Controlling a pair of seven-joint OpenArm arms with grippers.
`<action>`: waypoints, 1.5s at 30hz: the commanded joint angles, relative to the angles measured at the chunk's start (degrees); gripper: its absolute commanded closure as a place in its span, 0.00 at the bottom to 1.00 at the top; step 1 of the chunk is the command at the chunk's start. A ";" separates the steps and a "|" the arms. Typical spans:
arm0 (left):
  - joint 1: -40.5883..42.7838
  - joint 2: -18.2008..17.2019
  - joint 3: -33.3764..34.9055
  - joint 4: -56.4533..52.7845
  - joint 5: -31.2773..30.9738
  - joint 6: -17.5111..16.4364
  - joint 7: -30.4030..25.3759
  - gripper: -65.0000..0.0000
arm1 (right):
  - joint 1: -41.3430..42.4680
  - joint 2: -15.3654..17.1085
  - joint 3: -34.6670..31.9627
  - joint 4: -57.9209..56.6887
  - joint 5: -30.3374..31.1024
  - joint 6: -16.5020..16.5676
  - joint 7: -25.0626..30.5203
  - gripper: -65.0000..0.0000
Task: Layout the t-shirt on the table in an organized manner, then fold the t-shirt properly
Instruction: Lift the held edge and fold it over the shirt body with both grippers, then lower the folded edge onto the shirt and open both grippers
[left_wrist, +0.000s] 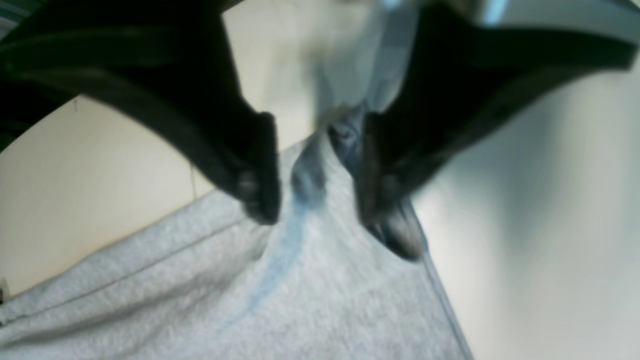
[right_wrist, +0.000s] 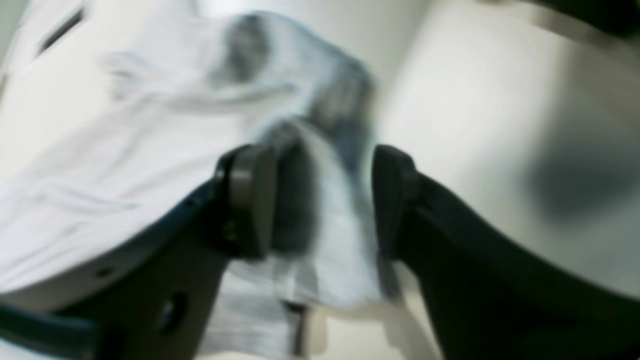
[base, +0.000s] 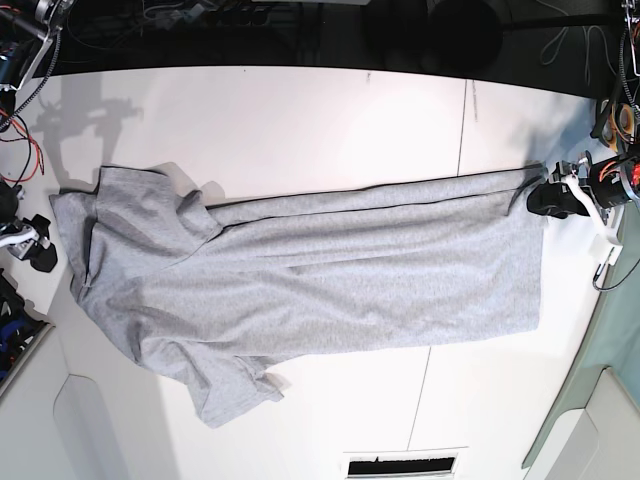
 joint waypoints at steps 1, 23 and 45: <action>-0.28 -1.29 -1.25 0.74 -0.98 -0.52 -0.79 0.43 | 0.20 1.09 1.09 0.17 0.42 -0.26 1.88 0.47; 0.46 7.78 -3.37 0.46 17.86 6.86 -9.11 0.75 | -1.86 -4.96 -7.10 -9.55 2.23 0.39 8.09 0.64; 18.32 2.91 -3.39 21.90 12.31 0.68 -5.25 1.00 | -24.65 -2.34 2.01 14.71 10.86 1.90 -2.08 1.00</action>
